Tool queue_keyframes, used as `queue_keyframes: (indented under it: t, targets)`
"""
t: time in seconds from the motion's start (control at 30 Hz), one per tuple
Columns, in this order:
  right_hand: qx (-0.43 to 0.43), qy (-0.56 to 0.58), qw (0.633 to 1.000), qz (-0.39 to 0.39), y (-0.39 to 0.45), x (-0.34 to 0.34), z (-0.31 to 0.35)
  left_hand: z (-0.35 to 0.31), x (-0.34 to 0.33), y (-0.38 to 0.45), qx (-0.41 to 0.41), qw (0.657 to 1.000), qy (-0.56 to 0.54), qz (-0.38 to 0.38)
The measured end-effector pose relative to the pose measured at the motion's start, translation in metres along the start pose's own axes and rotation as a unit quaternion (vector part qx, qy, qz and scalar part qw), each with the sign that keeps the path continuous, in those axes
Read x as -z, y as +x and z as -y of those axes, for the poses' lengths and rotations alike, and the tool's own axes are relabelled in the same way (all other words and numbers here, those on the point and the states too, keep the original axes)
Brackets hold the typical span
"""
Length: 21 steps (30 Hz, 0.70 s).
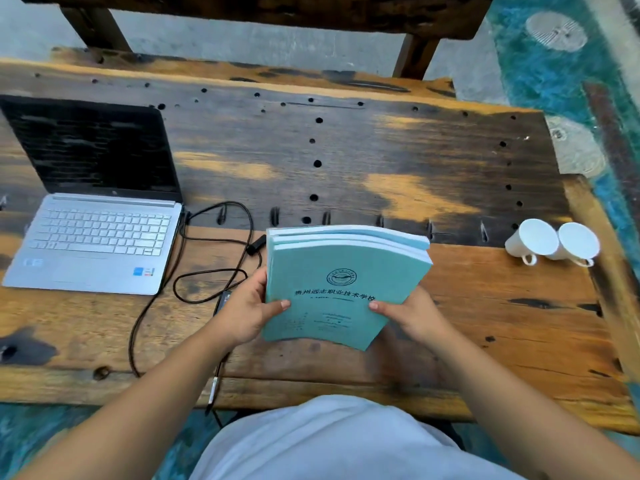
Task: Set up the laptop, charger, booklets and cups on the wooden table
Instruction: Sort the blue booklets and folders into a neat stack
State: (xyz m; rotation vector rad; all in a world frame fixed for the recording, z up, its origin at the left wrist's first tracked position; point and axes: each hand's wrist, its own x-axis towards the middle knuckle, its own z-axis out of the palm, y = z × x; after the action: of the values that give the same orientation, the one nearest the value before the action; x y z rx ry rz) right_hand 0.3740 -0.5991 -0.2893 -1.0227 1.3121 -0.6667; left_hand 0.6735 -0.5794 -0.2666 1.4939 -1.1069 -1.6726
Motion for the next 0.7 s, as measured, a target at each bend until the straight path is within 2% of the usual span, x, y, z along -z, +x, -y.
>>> queue_keyframes:
  t: [0.17, 0.57, 0.7]
  targets:
    - [0.058, -0.036, 0.995, -0.074, -0.017, -0.016, -0.003, 0.012, 0.005, -0.010, -0.069, 0.991, 0.113, -0.023]
    - [0.038, -0.111, 0.989, -0.094, -0.020, -0.028, -0.023, 0.033, 0.002, -0.006, -0.016, 0.999, 0.024, -0.031]
    - [0.012, -0.135, 0.987, -0.084, -0.018, -0.030, -0.034, 0.038, 0.001, 0.000, -0.023, 0.996, 0.085, -0.025]
